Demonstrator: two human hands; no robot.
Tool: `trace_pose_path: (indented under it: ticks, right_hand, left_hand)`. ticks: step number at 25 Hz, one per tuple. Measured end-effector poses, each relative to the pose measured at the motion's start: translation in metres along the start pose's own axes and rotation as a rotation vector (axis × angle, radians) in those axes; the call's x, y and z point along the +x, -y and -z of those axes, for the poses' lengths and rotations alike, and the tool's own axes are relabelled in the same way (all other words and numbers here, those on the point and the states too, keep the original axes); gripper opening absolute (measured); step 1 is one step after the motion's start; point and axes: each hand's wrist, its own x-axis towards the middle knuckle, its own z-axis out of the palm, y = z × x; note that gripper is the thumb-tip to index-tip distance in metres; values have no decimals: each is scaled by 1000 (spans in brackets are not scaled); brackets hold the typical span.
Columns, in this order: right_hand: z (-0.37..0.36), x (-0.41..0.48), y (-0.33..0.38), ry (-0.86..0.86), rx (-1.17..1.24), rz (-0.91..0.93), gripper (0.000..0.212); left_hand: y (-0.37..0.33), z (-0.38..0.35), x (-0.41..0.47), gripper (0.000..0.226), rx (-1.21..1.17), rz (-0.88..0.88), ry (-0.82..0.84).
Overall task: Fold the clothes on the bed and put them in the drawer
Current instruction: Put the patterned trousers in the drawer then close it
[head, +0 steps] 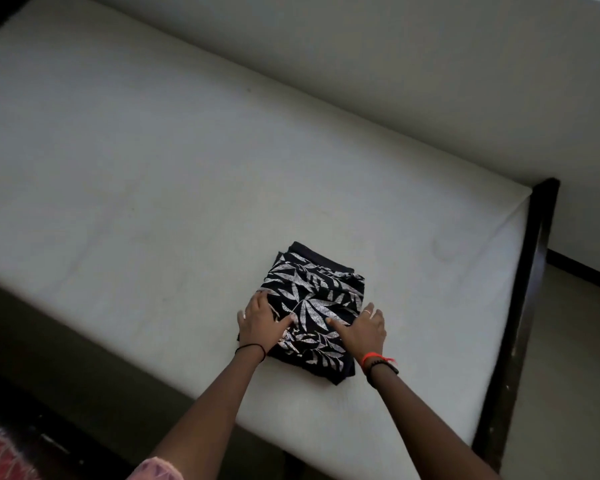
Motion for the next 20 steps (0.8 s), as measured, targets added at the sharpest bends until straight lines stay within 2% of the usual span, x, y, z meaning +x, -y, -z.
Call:
trace_pose_path:
  ticks: [5,9,12,14,17,20]
  right_hand:
    - [-34,43,7,137,226,-176,128]
    - [-51,63,0,102,377,-279,125]
    - [-58,73,-7,131,723,-332,118]
    - [-61,71,-10,224,920,-341,108]
    - [-55,66,-8,390,1074,-345,72]
    - [-40,67,-7,526,1127,-330,64]
  left_hand:
    - [9,-8,45,103,-5,64,46]
    - [18,-17,68,115,-136,144,157]
    - [29,-24,80,118,-353,194,217]
    - [37,-24,89,107,-476,219,300]
    - [33,-8,88,69,-649,192,485]
    - [27,5,83,68,-780,243,567]
